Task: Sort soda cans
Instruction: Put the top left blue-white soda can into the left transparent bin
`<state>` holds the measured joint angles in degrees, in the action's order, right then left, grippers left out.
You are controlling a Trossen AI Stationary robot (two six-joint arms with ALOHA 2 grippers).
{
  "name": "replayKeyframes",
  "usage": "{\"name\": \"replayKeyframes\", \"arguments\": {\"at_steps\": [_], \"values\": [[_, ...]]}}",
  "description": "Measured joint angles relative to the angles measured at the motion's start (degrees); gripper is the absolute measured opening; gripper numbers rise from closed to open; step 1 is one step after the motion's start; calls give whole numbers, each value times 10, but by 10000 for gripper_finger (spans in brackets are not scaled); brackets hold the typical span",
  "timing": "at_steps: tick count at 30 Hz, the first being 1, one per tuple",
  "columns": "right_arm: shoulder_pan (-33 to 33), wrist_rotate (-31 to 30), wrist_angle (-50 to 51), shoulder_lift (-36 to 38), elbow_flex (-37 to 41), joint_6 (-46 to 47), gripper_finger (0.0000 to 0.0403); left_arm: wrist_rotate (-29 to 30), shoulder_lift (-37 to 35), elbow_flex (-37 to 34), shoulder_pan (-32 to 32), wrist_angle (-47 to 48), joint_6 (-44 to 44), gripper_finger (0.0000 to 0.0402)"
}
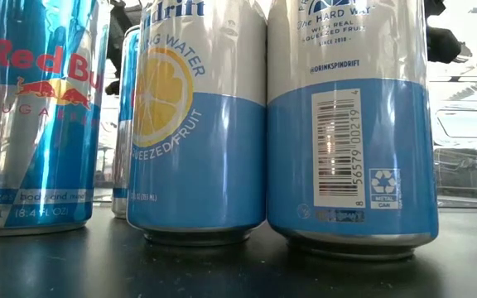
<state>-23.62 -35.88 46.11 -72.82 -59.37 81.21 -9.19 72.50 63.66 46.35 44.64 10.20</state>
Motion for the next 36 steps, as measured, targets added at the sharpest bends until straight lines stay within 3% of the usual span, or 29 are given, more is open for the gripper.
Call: {"name": "replayKeyframes", "arguments": {"at_steps": [11,36], "values": [[-2,1,-7,0,0,16,389,-49,55,-1,-5,-5,0,363],[-9,2,-27,0,0,36,389,-9,140,-23,-34,-8,-18,363]]}}
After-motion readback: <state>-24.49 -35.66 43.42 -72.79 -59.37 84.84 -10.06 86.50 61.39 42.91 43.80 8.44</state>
